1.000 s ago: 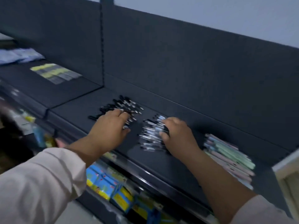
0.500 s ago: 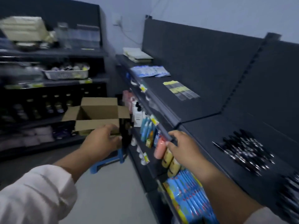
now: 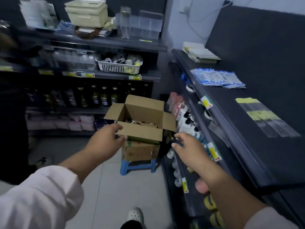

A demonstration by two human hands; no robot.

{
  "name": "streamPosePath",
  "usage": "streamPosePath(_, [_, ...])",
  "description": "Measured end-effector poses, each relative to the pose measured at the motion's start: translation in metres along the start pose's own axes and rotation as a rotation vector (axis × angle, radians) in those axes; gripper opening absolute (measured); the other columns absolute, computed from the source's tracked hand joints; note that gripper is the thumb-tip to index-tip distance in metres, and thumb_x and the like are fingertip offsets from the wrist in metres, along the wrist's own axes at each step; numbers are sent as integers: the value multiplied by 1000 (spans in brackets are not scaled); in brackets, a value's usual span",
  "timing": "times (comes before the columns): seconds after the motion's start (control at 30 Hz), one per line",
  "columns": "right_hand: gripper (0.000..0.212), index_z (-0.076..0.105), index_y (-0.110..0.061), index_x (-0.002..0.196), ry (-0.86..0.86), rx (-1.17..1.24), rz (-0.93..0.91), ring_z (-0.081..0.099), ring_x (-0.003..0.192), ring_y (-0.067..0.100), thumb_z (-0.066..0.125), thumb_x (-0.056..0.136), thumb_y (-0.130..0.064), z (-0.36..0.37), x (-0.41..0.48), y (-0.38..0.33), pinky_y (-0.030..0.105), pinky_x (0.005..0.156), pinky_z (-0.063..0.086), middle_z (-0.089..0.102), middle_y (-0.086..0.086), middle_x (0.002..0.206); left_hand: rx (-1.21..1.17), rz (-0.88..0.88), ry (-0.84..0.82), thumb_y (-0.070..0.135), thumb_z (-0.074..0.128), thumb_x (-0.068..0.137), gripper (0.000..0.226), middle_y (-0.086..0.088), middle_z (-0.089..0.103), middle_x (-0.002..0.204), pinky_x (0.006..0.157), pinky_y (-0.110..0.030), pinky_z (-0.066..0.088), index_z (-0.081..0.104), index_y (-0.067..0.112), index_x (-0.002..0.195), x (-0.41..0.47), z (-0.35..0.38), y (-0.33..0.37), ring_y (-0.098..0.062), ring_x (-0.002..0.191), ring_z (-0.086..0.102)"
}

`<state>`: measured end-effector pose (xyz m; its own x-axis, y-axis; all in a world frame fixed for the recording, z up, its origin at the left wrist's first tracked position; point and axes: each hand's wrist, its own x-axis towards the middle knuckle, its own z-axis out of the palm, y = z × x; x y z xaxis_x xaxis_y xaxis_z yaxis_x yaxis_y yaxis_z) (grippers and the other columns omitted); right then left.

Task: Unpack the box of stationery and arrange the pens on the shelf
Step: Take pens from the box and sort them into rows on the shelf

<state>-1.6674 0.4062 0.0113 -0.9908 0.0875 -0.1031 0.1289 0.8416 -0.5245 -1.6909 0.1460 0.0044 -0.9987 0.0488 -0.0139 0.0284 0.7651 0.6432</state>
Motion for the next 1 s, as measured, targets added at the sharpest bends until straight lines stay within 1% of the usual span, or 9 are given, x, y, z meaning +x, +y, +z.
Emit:
streamPosePath(0.07, [38,49,-25,132,-39,19,8,51,117,16,53,95,-33,6,46,0,29,92,44,51,-3,134,7,-54,-6,36,60,89,46,-1,59,125,85,-29,46,50,19,130,41,4,-7,-14,106,58])
streamPosePath(0.2, [39,50,-26,131,-117,15,29,53,116,17,54,93,-34,19,135,-2,37,98,45,54,-3,132,61,-134,-16,35,61,88,44,-2,61,115,83,-29,45,54,17,127,117,12,-21,-17,102,57])
streamPosePath(0.3, [40,50,-22,133,-154,21,41,53,115,17,55,94,-30,29,192,-6,30,96,44,52,-1,133,51,-186,-38,33,60,88,41,-3,60,119,88,-31,46,55,18,126,164,15,-30,-19,107,56])
streamPosePath(0.43, [40,51,-22,132,-190,-20,53,55,113,19,56,93,-28,45,254,-7,26,89,42,54,1,130,113,-163,-105,32,59,89,39,-5,60,119,86,-31,46,55,18,124,219,26,-46,-20,106,56])
streamPosePath(0.6, [41,50,-20,133,-236,-56,115,53,119,21,56,93,-30,73,327,0,33,98,45,55,5,133,152,-155,-177,29,60,89,33,-10,60,112,84,-36,48,58,11,116,301,47,-61,-24,100,57])
streamPosePath(0.7, [42,49,-20,133,-249,-63,171,54,118,21,56,93,-30,93,366,7,32,94,46,56,3,133,150,-142,-243,29,59,89,32,-9,58,110,82,-36,48,59,11,115,351,67,-74,-25,97,57])
streamPosePath(0.83, [41,48,-22,134,-271,-92,208,55,114,21,54,95,-30,126,420,22,25,82,42,58,2,129,177,-136,-325,32,58,88,35,-7,56,113,83,-31,44,56,15,119,414,108,-99,-26,106,55])
streamPosePath(0.9, [41,48,-22,134,-299,-106,201,55,114,21,53,95,-31,148,447,33,26,83,42,58,3,128,193,-183,-359,32,59,88,39,-9,56,117,87,-33,45,56,15,122,440,132,-111,-28,108,55])
streamPosePath(1.0, [42,49,-21,133,-336,-117,188,52,117,20,54,94,-32,185,482,54,30,92,45,54,2,132,213,-265,-405,35,60,86,38,-10,58,116,86,-35,47,56,16,119,470,173,-136,-30,105,56])
